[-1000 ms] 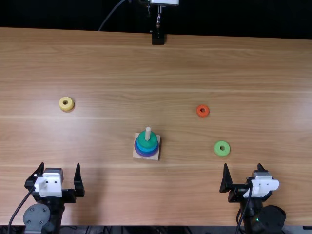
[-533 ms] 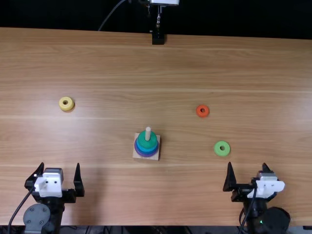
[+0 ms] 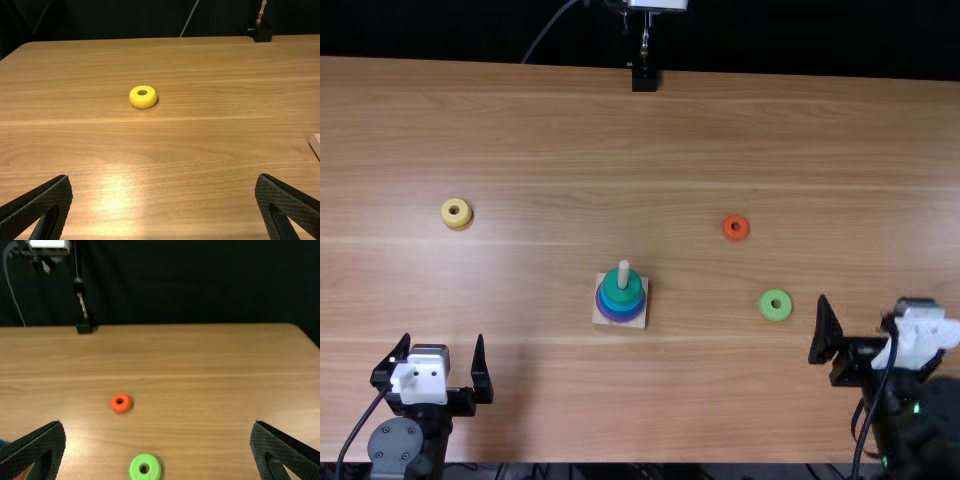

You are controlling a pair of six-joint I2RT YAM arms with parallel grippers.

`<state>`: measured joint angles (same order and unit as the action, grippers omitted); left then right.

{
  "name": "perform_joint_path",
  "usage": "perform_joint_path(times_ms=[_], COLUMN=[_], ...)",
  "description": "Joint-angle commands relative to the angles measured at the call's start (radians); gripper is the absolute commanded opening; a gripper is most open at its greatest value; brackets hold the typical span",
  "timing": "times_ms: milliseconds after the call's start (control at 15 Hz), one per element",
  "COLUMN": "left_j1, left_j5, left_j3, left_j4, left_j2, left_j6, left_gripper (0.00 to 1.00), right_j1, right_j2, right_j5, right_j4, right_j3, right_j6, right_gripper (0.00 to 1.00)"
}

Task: Build the Hanoi tower: stack the rings onto the peg from bottom to top in this color order: purple, dark blue, light blue, dark green, light green, yellow, orange.

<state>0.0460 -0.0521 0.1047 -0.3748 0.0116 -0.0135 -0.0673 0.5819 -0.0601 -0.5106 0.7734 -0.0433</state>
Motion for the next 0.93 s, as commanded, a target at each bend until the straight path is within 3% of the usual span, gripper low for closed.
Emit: perform_joint_path(times_ms=[0, 267, 467, 533, 867], left_j1=[0.005, 0.005, 0.005, 0.005, 0.005], left_j5=[-0.007, -0.007, -0.007, -0.007, -0.007], left_j3=[-0.105, -0.105, -0.105, -0.105, -0.105], left_j4=[-0.08, -0.082, -0.08, -0.08, -0.08], left_j2=[-0.012, -0.012, -0.012, -0.012, -0.012], left_j6=[0.008, 0.008, 0.008, 0.008, 0.008], left_gripper=[1.0, 1.0, 1.0, 1.0, 1.0], right_j1=[0.006, 0.052, 0.07, 0.073, 0.083], right_j2=[0.125, 0.412, 0.593, 0.641, 0.851], right_j5=[-0.003, -0.003, -0.003, -0.003, -0.003], right_j4=[-0.021, -0.085, -0.07, -0.07, -0.07], right_j3=[0.067, 0.113, 0.102, 0.102, 0.112], right_j6=[0.008, 0.016, 0.154, 0.167, 0.167], right_gripper=[1.0, 1.0, 1.0, 1.0, 1.0])
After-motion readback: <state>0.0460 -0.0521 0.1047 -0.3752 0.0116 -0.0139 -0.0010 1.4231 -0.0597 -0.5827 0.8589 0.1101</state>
